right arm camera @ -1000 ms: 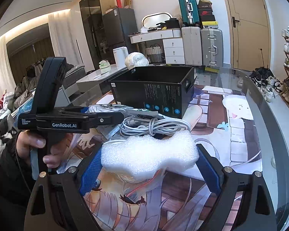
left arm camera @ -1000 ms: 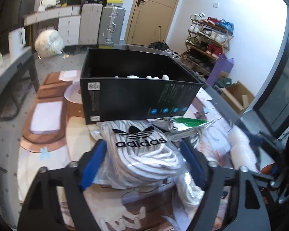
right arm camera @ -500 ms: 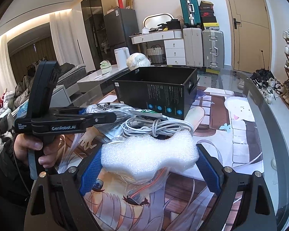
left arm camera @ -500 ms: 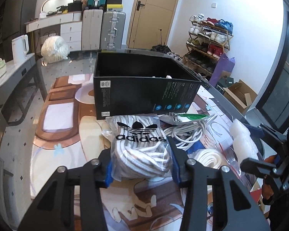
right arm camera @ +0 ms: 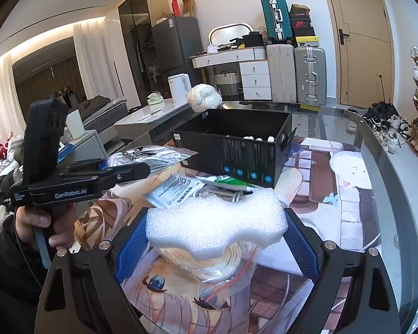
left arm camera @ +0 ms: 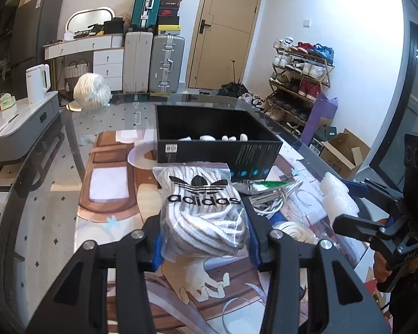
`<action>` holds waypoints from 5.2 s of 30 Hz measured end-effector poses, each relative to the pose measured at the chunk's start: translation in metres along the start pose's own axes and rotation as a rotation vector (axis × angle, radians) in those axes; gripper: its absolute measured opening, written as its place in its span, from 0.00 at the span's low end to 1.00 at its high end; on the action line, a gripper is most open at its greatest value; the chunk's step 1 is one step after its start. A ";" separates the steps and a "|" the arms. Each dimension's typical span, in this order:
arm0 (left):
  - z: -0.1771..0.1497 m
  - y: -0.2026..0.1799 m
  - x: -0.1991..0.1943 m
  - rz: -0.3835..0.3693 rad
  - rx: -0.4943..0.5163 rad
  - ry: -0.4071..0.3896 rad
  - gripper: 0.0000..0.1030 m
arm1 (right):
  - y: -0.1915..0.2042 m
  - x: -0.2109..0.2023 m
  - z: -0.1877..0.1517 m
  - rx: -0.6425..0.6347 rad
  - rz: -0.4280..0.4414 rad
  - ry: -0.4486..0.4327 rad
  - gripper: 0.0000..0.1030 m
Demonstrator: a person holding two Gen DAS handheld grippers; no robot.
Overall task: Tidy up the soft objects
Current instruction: 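Grasp the clear Adidas bag with the left tool and lift it, then place the Adidas bag in the black box with the left tool while the right tool drops the foam in, then reach the right tool to the bagged white cable coil and grasp it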
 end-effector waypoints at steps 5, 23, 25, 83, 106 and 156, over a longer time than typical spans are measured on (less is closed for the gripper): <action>0.013 0.000 -0.010 -0.002 0.004 -0.030 0.43 | 0.004 -0.002 0.016 -0.025 -0.012 -0.001 0.89; 0.064 0.001 0.000 0.001 0.064 -0.066 0.44 | 0.000 0.021 0.073 -0.108 -0.059 0.036 0.89; 0.068 0.000 0.005 -0.001 0.067 -0.062 0.44 | -0.001 0.025 0.078 -0.119 -0.066 0.043 0.89; 0.094 0.006 0.108 -0.026 0.165 0.073 0.46 | -0.046 0.167 0.142 -0.382 -0.088 0.230 0.99; 0.080 0.009 0.039 0.082 0.043 -0.049 1.00 | -0.054 0.043 0.104 -0.127 -0.162 0.077 0.99; -0.022 0.014 0.024 0.057 -0.015 0.041 1.00 | 0.011 0.077 -0.007 -0.208 0.058 0.340 0.99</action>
Point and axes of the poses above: each gripper's, at about its wrist camera, not at the fingertips, and x roughly the way its jaws point, y to its left, z to its top, the point moved 1 cm from there along x, roughly the way its jaws point, and after that the axes turned 3 degrees about y, right-handed, at the moved point
